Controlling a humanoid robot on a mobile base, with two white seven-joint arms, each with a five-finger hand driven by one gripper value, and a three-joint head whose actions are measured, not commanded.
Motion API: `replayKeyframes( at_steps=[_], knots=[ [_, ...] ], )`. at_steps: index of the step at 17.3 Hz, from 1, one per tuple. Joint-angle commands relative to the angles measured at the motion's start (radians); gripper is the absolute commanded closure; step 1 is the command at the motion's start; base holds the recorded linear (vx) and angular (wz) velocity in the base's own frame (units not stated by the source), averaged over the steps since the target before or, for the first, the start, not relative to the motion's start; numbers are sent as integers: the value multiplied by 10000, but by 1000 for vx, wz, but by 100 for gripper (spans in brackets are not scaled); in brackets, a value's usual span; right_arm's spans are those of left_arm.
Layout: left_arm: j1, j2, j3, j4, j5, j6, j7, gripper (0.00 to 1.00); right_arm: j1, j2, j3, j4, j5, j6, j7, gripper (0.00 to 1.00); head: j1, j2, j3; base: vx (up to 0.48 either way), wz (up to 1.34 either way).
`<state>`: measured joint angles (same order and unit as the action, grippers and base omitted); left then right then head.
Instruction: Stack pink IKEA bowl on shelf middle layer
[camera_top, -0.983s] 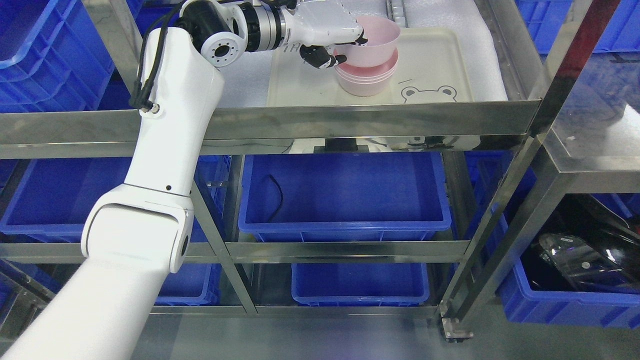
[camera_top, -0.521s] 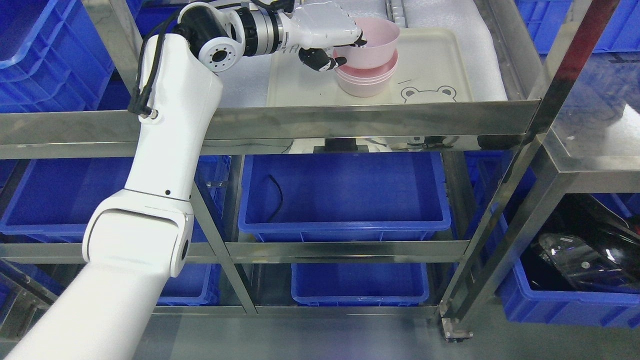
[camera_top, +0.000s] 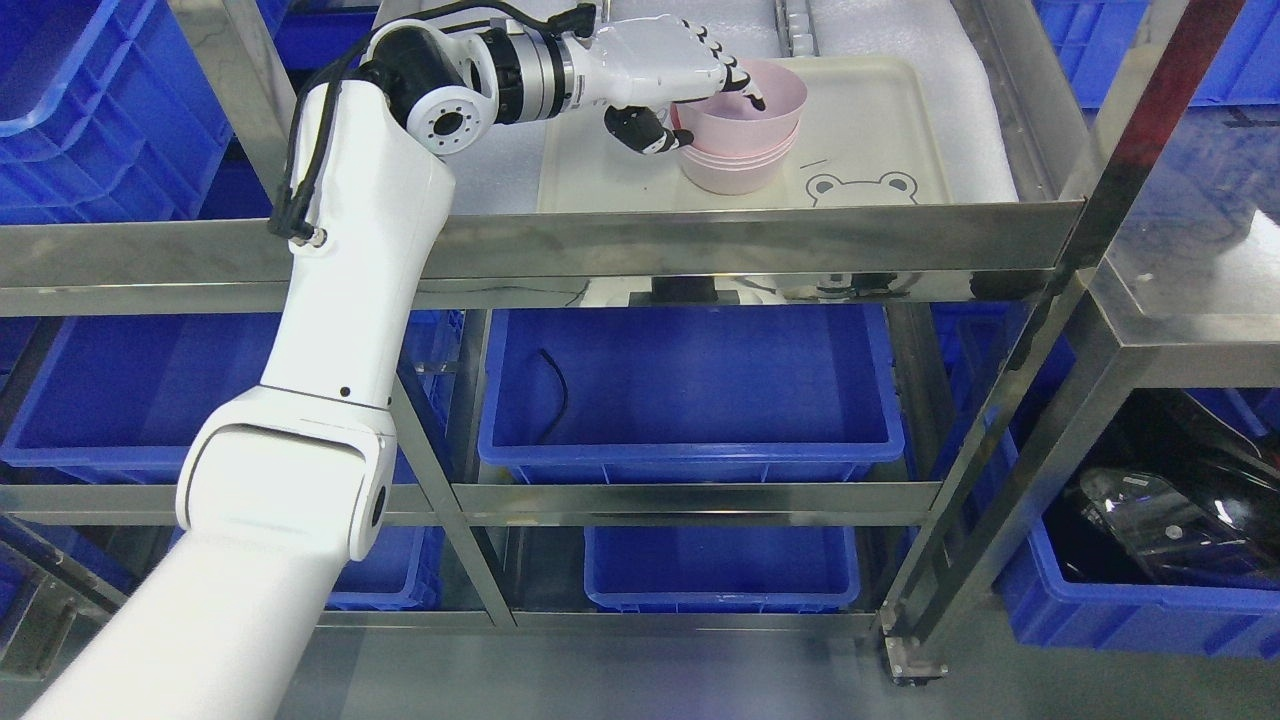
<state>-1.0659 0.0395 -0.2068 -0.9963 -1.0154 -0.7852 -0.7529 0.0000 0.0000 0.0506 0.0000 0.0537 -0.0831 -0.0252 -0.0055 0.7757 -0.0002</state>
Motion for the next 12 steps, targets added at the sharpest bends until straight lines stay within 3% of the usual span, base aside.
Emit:
replayKeyframes(
  at_steps=[1,5,8,10,12],
  knots=[
    [-94,-221,1252,-53,1296,-2,-170,8,231,-175,0,-175,0,3,-8,0,0,0,0,1,21],
    [43,-221,1332,-99,5388,-2,-1978,2,231,-175,0,-175,0,3,-8,0,0,0,0,0,0],
    [517,-221,1194,-679,7539,-2,-2043,1,231,-175,0,-175,0,3,-8,0,0,0,0,0,0],
    [1511,-221,-269,-1935,8677,13,-1450,1,231,-175,0,-175,0,3,-8,0,0,0,0,0,0],
    [2752,-221,-1821,-2826,8728,258,-9,1,231,-175,0,-175,0,3,-8,0,0,0,0,0,0]
  ],
)
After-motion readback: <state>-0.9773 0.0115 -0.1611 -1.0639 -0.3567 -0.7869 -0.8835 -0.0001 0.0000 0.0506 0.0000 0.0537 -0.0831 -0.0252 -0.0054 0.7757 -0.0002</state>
